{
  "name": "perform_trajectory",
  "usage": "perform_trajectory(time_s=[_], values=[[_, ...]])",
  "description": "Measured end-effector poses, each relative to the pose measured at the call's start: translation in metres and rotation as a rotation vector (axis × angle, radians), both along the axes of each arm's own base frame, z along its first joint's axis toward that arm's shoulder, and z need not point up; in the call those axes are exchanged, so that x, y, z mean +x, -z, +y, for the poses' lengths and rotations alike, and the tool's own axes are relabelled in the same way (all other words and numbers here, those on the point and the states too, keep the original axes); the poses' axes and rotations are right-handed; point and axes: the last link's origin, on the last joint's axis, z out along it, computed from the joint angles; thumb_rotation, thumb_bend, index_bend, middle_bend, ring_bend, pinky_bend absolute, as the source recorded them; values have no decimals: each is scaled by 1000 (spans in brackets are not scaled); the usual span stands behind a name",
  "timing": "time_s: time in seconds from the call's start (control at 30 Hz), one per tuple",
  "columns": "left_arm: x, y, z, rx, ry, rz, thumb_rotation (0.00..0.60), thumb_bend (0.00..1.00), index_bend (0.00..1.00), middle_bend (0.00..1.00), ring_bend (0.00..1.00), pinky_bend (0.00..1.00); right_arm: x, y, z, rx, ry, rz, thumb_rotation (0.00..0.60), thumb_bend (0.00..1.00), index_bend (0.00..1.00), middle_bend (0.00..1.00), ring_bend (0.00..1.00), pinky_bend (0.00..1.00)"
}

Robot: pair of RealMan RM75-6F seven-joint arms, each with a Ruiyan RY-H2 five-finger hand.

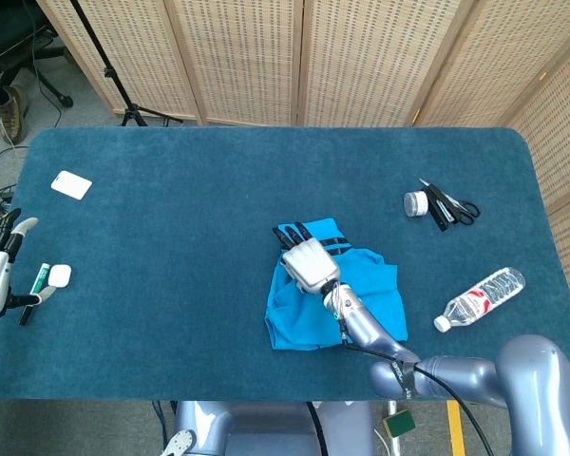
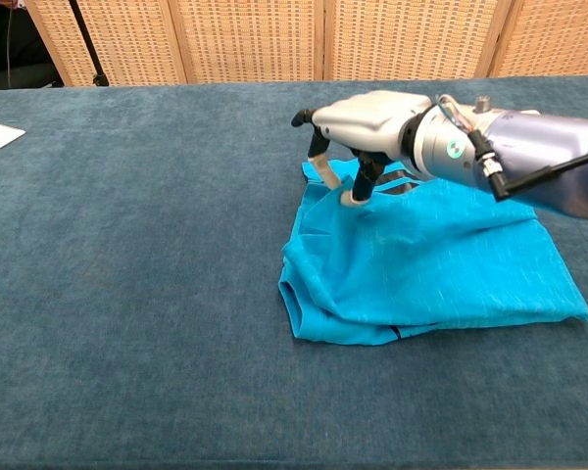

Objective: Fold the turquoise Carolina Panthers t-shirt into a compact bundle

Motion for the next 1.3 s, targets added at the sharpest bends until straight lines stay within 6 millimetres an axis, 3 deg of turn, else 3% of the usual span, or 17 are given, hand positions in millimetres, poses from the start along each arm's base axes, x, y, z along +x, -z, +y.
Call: perform_trajectory(time_s=[0.4,1.3], values=[[0,-1,0,-1,0,-4,600,46,0,0,0,0,11,-6,-16,-39,20,-38,600,414,665,27,0,0],[-1,-4,0,-3,1,-20,600,46,0,0,0,0,31,12,-24,-78,-2,-38,600,413,667,26,0,0]])
